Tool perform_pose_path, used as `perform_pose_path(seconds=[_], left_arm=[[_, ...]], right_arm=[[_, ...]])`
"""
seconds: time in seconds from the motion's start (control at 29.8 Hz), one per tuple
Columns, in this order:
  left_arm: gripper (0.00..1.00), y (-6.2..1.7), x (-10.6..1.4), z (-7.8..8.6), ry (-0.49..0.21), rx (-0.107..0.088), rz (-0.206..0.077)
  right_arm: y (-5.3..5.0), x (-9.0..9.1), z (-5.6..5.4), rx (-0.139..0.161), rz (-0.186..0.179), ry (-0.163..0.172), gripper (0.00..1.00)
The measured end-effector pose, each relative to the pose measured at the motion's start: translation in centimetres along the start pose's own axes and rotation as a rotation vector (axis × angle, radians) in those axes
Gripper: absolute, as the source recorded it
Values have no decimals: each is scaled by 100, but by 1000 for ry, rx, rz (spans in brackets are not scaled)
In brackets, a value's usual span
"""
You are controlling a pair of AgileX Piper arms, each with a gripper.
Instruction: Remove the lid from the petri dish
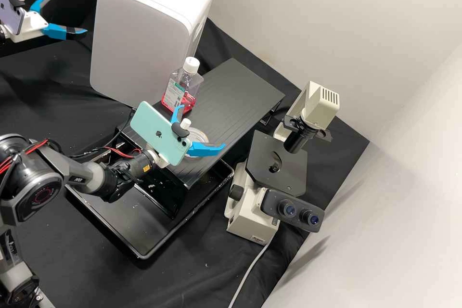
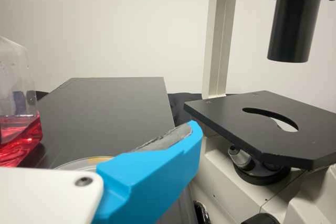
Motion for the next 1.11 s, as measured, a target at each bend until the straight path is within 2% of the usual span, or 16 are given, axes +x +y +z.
perform_pose_path(seconds=[0.1,0.13,0.17,0.24,0.34,0.4,0.5,0.71,0.97,1.11], left_arm=[[100,-55,-99,184,-132,-4,-3],[100,-88,-151,232,-173,-19,-5],[100,-111,-189,253,-195,-22,-10],[100,-181,-287,309,-241,-51,-26],[100,-248,-411,353,-274,-79,-38],[100,-296,-485,391,-293,-88,-54],[100,-376,-621,480,-345,-86,-101],[100,-510,-860,641,-460,-68,-182],[100,-615,-1037,767,-534,-69,-242],[100,-645,-1092,811,-562,-53,-257]], right_arm=[[0,0,0,0,0,0,100],[0,0,0,0,0,0,100],[0,0,0,0,0,0,100],[0,0,0,0,0,0,100],[0,0,0,0,0,0,100],[0,0,0,0,0,0,100],[0,0,0,0,0,0,100],[0,0,0,0,0,0,100],[0,0,0,0,0,0,100],[0,0,0,0,0,0,100]])
